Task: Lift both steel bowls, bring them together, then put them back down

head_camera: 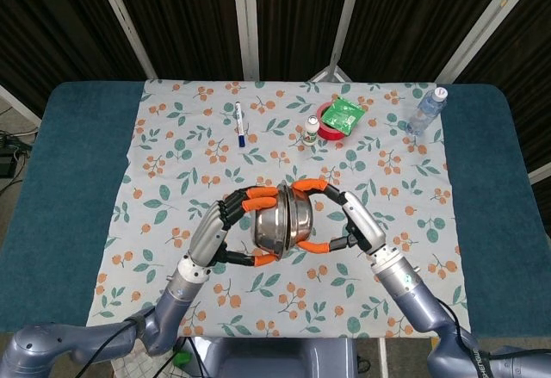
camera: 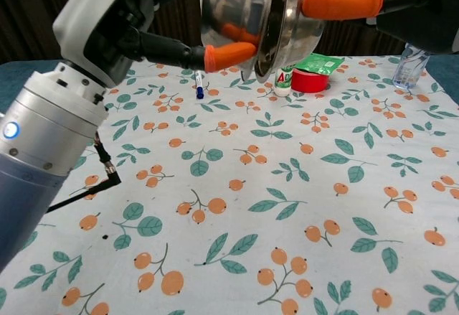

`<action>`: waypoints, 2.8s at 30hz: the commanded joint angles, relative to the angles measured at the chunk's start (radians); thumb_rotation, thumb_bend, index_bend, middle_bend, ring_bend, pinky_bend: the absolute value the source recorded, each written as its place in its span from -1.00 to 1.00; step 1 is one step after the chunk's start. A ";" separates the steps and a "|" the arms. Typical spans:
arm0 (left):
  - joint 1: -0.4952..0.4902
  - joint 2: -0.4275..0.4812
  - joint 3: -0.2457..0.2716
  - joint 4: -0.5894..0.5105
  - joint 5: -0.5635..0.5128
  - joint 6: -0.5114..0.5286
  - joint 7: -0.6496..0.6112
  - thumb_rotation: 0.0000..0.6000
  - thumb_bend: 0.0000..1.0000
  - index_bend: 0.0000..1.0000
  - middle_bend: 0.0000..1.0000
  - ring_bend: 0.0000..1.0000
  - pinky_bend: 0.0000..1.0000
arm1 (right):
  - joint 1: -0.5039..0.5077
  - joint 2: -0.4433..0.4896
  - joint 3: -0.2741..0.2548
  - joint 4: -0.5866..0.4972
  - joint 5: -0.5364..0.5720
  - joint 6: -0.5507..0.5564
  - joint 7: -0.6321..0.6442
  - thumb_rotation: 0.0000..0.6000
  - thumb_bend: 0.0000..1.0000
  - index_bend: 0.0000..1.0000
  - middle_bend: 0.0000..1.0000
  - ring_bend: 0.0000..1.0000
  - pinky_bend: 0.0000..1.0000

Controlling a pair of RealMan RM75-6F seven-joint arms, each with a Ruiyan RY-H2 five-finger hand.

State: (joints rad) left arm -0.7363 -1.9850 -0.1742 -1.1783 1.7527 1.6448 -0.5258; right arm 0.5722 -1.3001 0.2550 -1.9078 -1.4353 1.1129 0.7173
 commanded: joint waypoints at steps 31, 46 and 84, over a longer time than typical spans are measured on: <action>0.069 0.353 0.083 -0.063 -0.014 -0.111 0.243 1.00 -0.43 -0.09 -0.34 -0.35 -0.02 | -0.038 0.124 -0.041 0.164 0.037 -0.010 -0.218 1.00 -0.52 0.16 -0.20 0.03 -0.69; 0.073 0.447 0.161 -0.061 -0.156 -0.425 0.338 1.00 -0.44 -0.09 -0.35 -0.35 -0.02 | -0.057 0.076 -0.147 0.326 -0.021 -0.039 -0.386 1.00 -0.51 0.17 -0.20 0.03 -0.69; 0.011 0.590 0.120 -0.301 -0.509 -0.837 0.579 1.00 -0.48 -0.15 -0.33 -0.35 0.04 | -0.118 -0.003 -0.242 0.478 -0.139 0.082 -0.947 1.00 -0.48 0.17 -0.20 0.03 -0.69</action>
State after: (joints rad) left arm -0.7208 -1.4065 -0.0527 -1.4619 1.2656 0.8198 0.0285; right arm 0.4560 -1.3090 0.0173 -1.4184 -1.5745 1.2005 -0.2209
